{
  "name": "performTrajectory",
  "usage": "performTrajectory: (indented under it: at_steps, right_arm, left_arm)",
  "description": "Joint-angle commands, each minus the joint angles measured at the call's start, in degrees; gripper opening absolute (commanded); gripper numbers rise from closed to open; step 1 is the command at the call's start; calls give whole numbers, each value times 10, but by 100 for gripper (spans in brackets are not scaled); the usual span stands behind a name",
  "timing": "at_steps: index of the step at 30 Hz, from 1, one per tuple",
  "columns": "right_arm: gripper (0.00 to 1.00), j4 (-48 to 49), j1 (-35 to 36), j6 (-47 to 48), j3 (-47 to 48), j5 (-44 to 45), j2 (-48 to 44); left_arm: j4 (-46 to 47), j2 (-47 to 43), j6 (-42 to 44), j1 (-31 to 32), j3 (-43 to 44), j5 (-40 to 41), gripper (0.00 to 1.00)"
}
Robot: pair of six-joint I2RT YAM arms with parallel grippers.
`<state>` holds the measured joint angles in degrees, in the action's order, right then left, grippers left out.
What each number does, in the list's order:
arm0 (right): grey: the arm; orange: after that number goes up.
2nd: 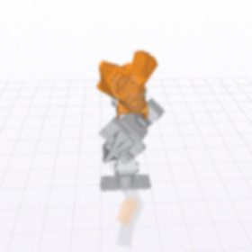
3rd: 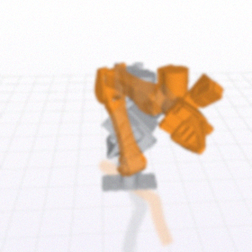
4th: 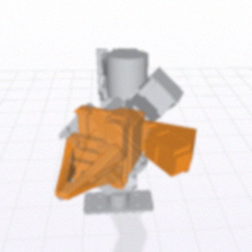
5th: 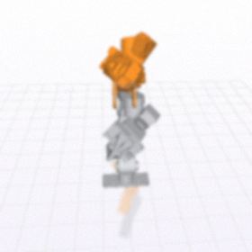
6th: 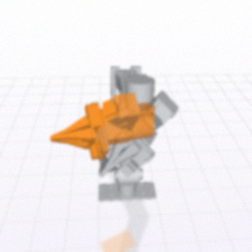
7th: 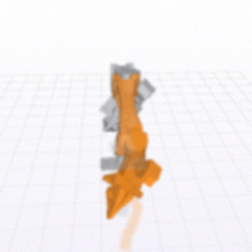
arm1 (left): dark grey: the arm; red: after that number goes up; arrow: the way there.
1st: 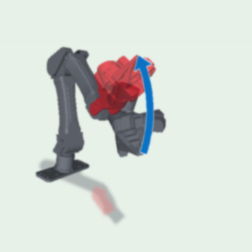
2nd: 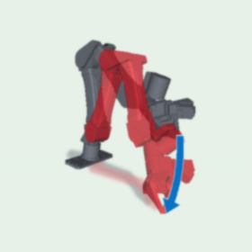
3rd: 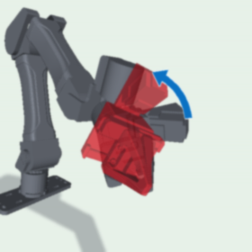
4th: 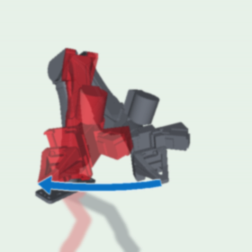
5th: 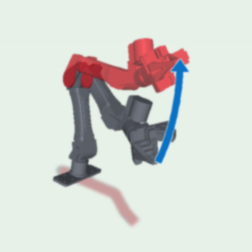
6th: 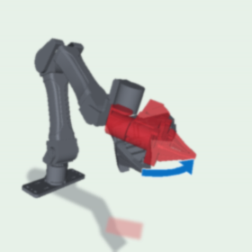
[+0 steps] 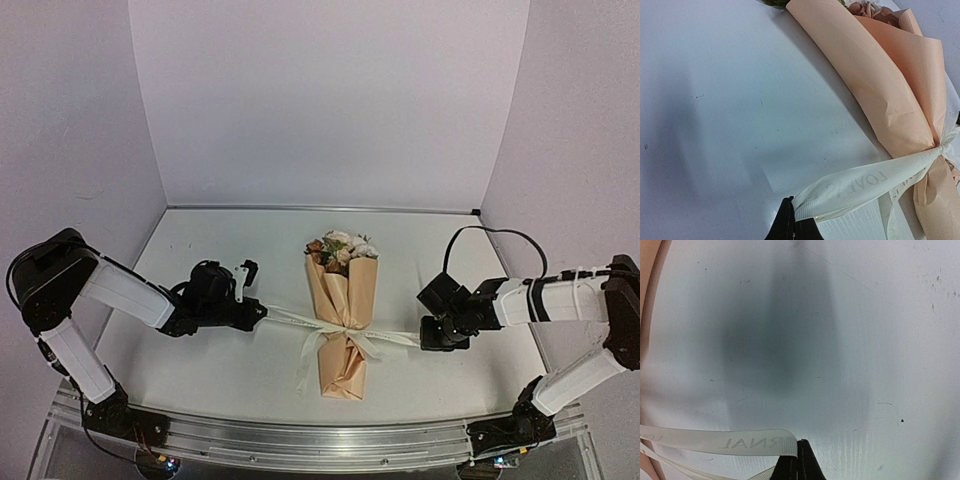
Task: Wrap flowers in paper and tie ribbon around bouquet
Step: Tie the ribbon around the folded bouquet.
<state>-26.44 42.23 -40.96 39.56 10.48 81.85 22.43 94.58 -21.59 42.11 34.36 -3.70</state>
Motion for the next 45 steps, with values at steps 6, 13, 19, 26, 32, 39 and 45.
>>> performTrajectory:
  at_steps: [6,13,19,26,32,39,45]
  right_arm:
    - [0,-89,-52,-37,-73,43,-12]
    - [0,-87,-85,-37,-88,31,-24]
    - [0,-86,-80,11,-46,-33,-22]
    - [42,-145,-51,69,50,-76,-38]
    - [59,-186,-48,77,87,-133,-75]
    - [60,-162,31,47,123,-175,-59]
    - [60,-59,49,-11,117,-241,-7]
  left_arm:
    - [2,-27,-44,-92,-51,15,0]
    - [15,-39,-58,-112,-70,9,0]
    - [-8,-32,12,-86,-30,-67,0]
    - [-83,-24,81,-4,50,-48,53]
    - [-105,-80,101,5,55,-6,76]
    - [-130,-102,231,63,107,28,75]
    - [-117,-42,376,98,160,10,73]
